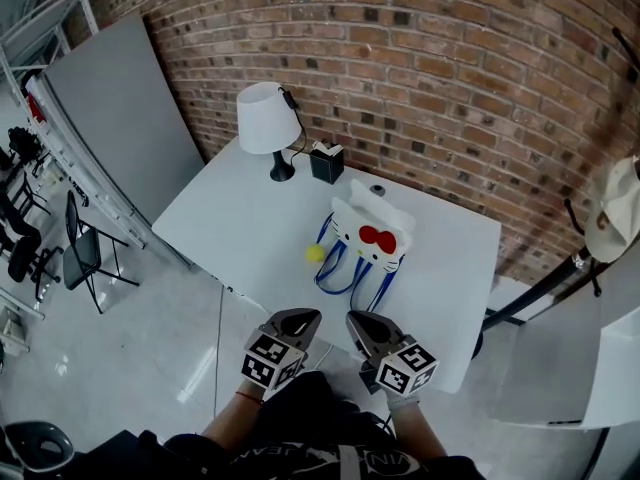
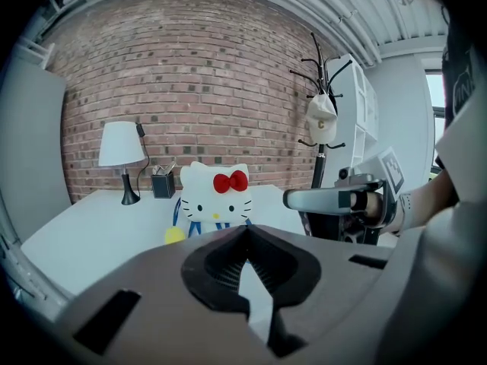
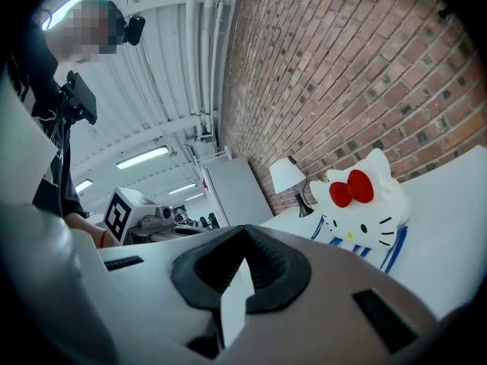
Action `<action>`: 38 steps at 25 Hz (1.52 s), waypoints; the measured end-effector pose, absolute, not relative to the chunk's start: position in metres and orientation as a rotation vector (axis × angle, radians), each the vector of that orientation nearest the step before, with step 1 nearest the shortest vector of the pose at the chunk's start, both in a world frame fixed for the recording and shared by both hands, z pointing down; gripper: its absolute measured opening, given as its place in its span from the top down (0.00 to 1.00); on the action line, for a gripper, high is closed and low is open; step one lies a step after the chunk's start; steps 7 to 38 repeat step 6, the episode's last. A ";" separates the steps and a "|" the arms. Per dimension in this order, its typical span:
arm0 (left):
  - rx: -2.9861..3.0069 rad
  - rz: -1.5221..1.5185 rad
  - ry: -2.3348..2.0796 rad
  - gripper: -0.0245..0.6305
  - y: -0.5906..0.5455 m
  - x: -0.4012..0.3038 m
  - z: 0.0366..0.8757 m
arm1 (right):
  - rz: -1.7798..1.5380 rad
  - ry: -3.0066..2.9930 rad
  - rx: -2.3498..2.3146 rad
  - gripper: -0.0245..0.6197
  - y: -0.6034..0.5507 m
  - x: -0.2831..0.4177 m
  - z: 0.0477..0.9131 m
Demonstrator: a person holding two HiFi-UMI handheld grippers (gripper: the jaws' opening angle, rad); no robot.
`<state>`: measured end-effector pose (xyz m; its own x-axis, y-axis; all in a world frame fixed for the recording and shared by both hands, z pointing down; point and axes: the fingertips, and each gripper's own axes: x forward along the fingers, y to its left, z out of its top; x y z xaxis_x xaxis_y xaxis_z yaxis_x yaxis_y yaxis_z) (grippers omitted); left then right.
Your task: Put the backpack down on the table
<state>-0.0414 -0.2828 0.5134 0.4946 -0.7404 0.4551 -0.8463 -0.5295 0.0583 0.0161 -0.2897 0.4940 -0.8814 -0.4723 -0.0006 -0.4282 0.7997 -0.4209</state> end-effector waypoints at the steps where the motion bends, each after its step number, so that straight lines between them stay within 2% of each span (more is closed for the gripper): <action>1: 2.462 0.569 -1.346 0.96 -0.283 -0.045 0.517 | -0.640 2.881 -0.710 0.96 -0.292 0.012 0.495; 6: 2.418 0.654 -1.358 0.96 -0.287 -0.066 0.536 | -0.663 2.899 -0.638 0.96 -0.302 -0.012 0.500; 38: 2.418 0.654 -1.358 0.96 -0.287 -0.066 0.536 | -0.663 2.899 -0.638 0.96 -0.302 -0.012 0.500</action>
